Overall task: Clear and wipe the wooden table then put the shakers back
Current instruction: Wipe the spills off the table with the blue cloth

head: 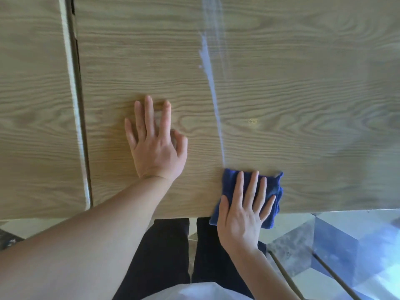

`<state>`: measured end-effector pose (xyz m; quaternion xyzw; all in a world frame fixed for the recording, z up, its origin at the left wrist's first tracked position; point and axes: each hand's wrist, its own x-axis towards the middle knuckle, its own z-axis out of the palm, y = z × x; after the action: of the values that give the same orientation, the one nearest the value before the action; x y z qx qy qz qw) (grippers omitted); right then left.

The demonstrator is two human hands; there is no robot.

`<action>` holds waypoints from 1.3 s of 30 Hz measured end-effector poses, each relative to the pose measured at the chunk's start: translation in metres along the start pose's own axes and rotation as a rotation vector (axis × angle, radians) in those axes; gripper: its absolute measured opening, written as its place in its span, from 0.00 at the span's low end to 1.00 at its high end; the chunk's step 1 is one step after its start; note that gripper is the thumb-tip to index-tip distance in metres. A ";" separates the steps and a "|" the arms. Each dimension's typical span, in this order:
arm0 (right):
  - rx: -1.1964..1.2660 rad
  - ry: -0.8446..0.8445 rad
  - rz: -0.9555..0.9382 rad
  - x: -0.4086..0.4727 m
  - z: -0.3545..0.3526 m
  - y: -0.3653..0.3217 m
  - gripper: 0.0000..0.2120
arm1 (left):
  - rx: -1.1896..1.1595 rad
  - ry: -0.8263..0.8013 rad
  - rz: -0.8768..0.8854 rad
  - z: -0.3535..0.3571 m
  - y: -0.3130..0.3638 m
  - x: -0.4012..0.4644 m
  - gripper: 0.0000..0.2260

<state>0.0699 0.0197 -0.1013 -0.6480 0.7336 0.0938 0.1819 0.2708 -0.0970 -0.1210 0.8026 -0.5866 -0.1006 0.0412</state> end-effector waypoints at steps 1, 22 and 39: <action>-0.003 0.004 -0.024 0.002 0.000 -0.007 0.31 | -0.001 0.004 -0.001 0.000 0.000 0.000 0.30; 0.187 0.289 0.317 0.235 -0.083 -0.039 0.30 | 0.012 0.018 -0.003 0.003 -0.001 0.000 0.29; -0.076 0.033 -0.167 0.025 -0.022 0.002 0.32 | -0.004 0.029 0.006 0.001 0.002 0.001 0.30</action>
<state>0.0623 -0.0111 -0.0911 -0.7148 0.6758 0.0954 0.1526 0.2687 -0.0984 -0.1221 0.8021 -0.5882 -0.0900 0.0513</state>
